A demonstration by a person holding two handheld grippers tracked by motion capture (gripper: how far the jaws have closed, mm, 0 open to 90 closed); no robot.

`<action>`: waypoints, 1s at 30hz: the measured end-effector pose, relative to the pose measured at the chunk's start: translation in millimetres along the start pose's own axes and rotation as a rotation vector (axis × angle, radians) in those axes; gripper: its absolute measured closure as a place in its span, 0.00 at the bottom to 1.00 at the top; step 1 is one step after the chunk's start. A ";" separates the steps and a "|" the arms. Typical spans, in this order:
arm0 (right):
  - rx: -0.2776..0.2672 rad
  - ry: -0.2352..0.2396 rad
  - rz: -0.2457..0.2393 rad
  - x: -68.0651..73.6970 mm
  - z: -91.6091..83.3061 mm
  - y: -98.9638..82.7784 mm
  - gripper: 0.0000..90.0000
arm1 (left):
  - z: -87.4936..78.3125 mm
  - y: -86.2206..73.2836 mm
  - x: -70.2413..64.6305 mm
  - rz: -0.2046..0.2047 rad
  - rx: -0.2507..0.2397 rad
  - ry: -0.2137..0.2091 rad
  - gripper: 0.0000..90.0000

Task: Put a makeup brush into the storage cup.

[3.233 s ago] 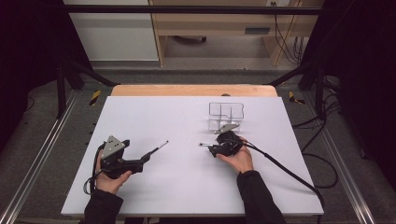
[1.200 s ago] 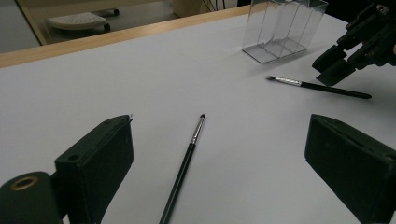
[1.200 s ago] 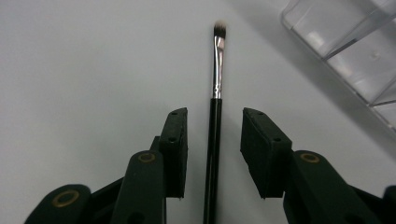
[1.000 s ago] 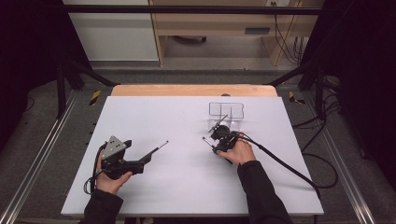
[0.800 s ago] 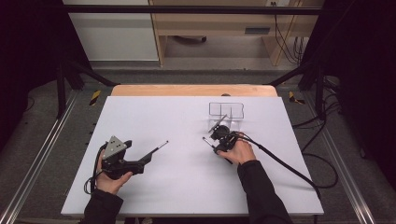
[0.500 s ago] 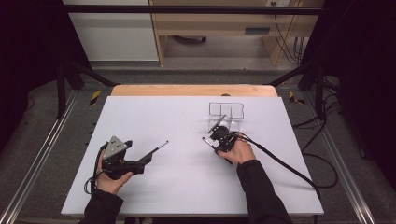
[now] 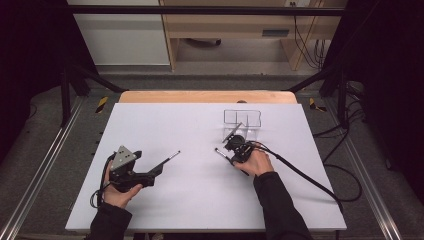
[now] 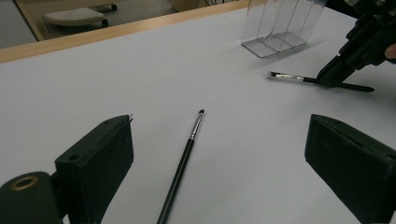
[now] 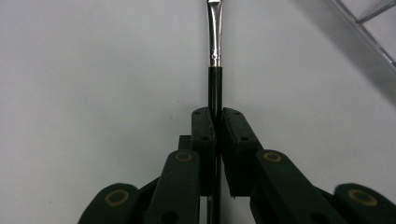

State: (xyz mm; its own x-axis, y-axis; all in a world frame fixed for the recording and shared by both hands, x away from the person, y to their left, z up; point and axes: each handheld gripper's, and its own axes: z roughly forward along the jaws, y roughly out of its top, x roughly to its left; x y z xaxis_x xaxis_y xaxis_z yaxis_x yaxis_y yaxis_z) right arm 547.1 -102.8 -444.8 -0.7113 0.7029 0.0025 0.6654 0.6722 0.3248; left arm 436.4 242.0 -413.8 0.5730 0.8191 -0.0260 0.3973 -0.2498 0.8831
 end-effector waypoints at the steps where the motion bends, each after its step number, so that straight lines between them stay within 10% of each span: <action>1: -0.012 0.003 -0.010 -0.1 -1.7 -0.2 0.94 | 0.1 0.0 -0.3 -0.001 0.001 -0.001 0.08; 30: -0.267 0.024 0.015 9.1 -55.2 -15.7 0.94 | 0.7 -0.8 -1.1 0.000 0.003 0.001 0.08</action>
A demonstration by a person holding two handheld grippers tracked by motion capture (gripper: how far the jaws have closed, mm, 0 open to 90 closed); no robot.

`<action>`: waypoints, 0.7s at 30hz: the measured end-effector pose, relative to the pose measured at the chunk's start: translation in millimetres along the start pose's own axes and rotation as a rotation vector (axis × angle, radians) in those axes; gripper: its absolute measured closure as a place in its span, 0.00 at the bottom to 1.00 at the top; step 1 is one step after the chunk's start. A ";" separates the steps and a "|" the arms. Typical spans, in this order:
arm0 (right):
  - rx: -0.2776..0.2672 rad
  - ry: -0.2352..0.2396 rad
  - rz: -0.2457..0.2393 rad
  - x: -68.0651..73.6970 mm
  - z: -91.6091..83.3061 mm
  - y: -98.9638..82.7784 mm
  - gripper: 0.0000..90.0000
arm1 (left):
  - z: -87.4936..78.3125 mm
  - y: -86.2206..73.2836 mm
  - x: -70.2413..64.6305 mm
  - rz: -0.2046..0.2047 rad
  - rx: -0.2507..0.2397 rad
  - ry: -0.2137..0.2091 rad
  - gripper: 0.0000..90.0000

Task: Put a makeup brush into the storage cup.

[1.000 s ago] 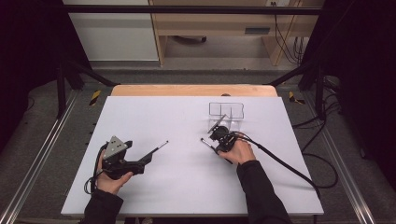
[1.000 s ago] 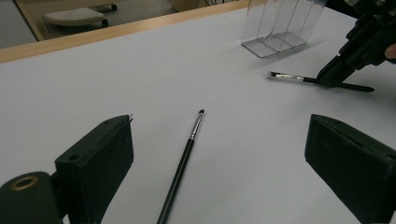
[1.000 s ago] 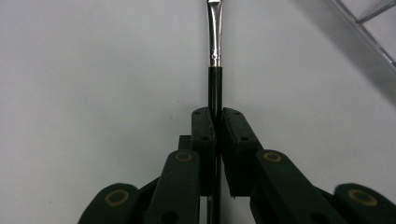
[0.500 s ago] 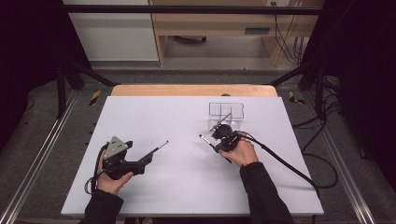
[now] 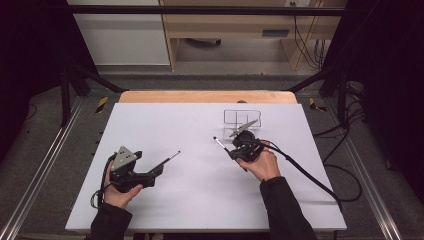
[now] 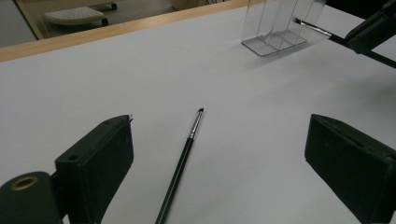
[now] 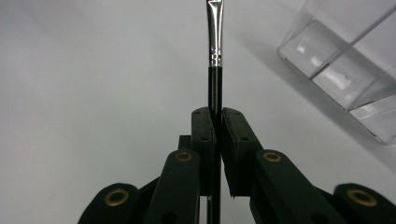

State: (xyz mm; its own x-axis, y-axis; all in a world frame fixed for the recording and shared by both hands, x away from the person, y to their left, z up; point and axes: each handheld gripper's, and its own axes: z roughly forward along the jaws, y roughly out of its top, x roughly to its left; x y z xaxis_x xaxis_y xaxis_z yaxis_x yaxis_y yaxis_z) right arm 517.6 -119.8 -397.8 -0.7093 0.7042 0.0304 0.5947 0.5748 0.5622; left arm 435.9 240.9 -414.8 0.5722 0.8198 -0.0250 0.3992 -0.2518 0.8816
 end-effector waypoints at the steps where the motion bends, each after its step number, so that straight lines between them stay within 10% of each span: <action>1: -0.024 -0.003 0.006 -0.1 -3.3 -0.5 0.94 | 0.0 0.0 0.0 0.000 0.000 0.000 0.08; 21: -0.286 -0.030 0.065 -4.1 -38.5 -10.3 0.94 | 0.1 -0.7 -0.3 -0.001 0.000 0.001 0.08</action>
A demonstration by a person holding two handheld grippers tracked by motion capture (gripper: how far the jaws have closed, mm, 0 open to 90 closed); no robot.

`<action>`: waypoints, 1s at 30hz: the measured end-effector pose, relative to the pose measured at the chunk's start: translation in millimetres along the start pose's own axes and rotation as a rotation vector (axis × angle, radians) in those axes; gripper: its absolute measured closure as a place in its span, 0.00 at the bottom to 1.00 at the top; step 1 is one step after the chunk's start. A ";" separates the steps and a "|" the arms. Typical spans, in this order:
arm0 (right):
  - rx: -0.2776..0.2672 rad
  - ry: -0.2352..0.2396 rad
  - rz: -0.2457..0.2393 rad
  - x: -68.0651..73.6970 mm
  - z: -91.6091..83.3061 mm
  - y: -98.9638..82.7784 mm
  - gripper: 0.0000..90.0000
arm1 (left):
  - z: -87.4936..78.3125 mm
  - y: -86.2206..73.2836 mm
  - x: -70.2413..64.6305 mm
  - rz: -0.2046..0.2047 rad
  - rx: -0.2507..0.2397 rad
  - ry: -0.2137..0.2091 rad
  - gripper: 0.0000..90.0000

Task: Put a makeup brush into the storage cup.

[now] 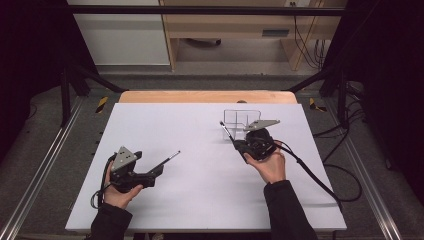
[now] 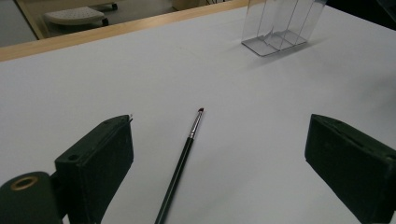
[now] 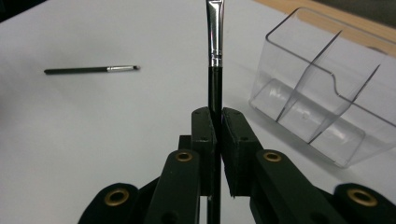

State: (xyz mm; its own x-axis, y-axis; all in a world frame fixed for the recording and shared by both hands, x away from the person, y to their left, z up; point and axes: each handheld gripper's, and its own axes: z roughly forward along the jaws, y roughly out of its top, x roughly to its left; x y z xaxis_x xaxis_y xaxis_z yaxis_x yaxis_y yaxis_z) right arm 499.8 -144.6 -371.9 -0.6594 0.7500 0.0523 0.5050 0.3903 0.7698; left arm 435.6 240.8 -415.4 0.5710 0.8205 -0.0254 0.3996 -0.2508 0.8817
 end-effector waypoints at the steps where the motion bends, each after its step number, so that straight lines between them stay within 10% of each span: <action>1: -0.014 -0.005 0.006 -0.1 -1.7 0.3 0.94 | 0.1 0.0 -0.1 0.000 0.000 0.000 0.08; 30: -0.306 -0.127 0.122 -13.6 -19.0 11.1 0.94 | -0.5 -0.5 0.2 -0.003 -0.003 0.000 0.08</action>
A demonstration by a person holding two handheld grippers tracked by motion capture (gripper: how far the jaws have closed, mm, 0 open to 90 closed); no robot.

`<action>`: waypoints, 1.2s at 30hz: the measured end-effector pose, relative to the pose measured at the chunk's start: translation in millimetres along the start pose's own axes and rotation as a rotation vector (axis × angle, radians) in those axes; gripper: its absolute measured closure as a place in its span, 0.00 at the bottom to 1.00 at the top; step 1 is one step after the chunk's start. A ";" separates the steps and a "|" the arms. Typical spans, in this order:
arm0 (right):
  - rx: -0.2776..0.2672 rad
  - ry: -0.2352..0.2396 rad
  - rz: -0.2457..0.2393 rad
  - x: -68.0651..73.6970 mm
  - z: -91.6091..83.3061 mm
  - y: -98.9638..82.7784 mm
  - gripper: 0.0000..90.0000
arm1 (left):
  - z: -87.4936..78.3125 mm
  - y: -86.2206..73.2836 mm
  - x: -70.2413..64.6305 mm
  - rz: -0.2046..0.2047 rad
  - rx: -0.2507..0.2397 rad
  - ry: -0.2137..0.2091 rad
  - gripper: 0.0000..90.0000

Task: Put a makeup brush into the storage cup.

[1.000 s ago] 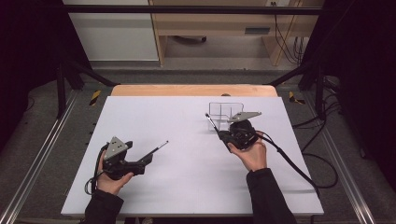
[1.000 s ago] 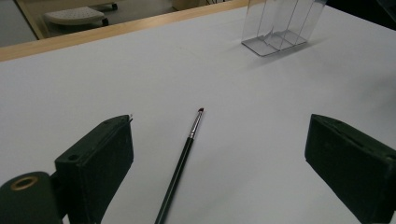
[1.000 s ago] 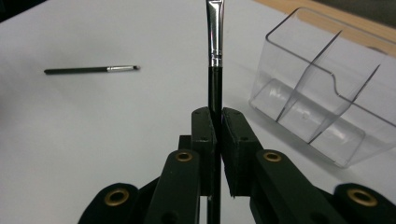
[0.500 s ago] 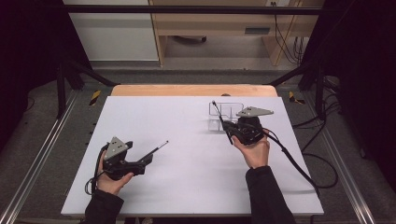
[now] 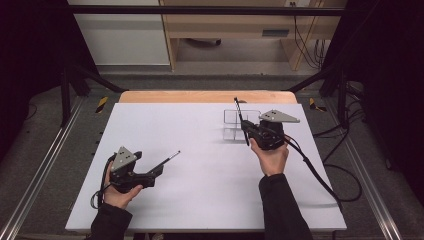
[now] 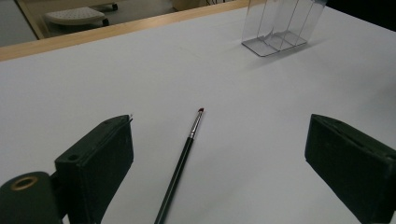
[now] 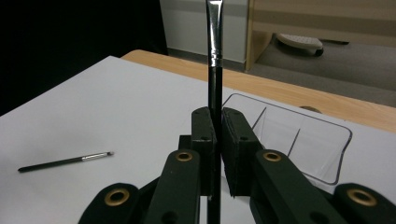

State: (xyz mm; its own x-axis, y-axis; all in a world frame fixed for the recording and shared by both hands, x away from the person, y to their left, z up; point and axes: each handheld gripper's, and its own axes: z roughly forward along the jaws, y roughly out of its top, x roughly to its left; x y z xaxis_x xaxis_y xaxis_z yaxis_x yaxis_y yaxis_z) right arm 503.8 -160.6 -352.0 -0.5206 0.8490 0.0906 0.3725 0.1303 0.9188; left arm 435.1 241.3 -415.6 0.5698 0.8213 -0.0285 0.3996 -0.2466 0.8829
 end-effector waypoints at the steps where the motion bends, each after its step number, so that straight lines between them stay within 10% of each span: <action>1: -0.006 -0.006 0.001 -0.5 0.3 0.3 0.94 | 0.1 -0.1 0.0 0.000 0.000 0.000 0.08; 36: -0.197 -0.142 0.131 -25.0 30.6 15.2 0.94 | -0.8 -0.8 2.6 -0.014 -0.006 -0.001 0.08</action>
State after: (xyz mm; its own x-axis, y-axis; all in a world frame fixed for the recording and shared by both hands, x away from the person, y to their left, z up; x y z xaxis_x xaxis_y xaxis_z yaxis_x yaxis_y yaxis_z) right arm 546.0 -164.2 -352.0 -0.3596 0.9172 0.1715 0.2660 -0.0754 0.9610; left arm 435.7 244.1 -416.0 0.5645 0.8244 -0.0415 0.4032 -0.2315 0.8853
